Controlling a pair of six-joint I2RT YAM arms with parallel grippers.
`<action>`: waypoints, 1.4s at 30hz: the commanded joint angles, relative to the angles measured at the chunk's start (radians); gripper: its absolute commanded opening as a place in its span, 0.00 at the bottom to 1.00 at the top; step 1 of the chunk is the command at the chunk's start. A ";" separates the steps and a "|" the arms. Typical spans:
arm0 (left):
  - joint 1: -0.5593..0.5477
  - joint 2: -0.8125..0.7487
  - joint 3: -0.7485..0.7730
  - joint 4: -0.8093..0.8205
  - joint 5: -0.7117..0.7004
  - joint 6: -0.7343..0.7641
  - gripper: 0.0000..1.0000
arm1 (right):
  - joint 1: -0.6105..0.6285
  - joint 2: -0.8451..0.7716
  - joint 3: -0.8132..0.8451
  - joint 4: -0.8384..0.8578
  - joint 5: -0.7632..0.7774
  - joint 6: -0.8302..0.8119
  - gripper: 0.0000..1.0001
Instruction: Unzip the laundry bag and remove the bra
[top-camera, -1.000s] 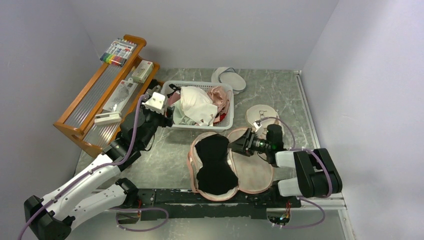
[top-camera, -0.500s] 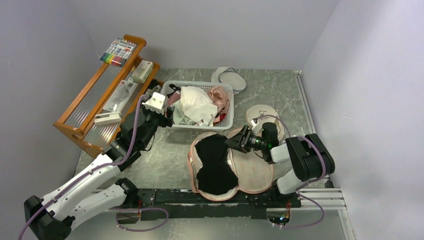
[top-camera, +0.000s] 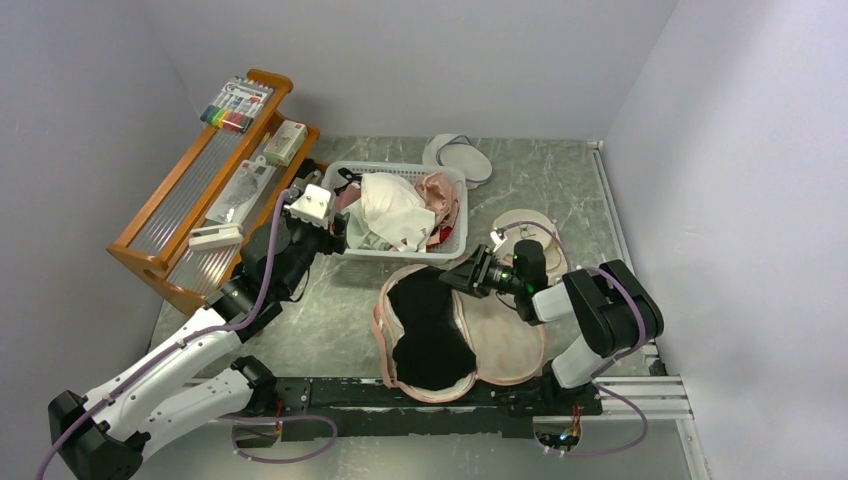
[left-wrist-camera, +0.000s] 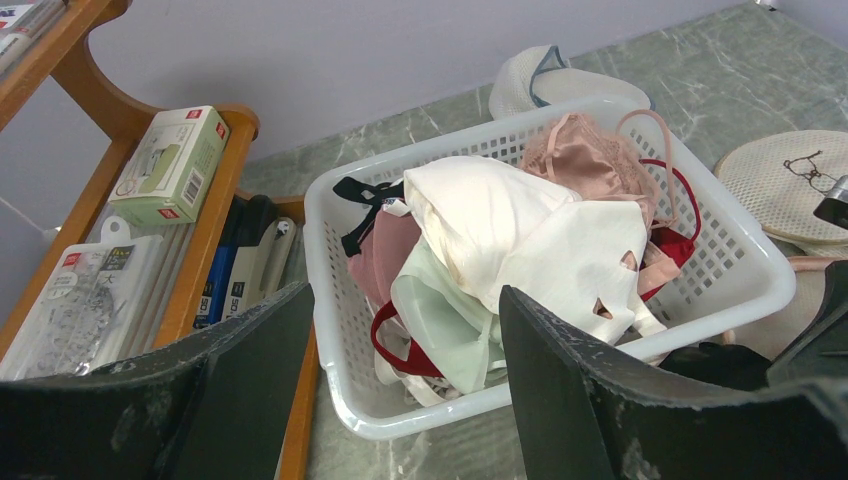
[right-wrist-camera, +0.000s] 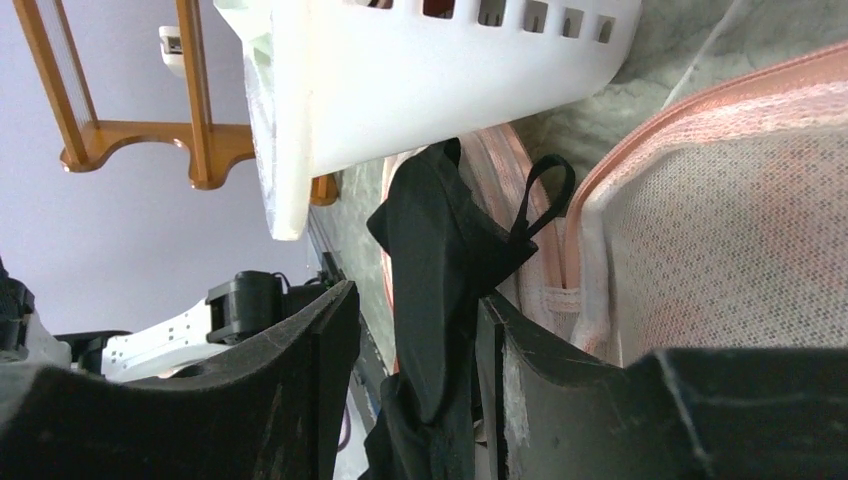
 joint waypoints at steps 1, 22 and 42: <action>0.008 0.001 0.038 0.003 0.013 0.004 0.79 | 0.034 0.042 0.009 0.078 0.033 0.030 0.46; 0.008 -0.002 0.036 0.005 0.008 0.006 0.79 | 0.055 -0.426 0.043 -0.451 0.079 -0.113 0.00; 0.008 -0.034 0.032 0.008 -0.036 0.012 0.77 | 0.062 -0.673 0.499 -0.708 0.223 -0.080 0.00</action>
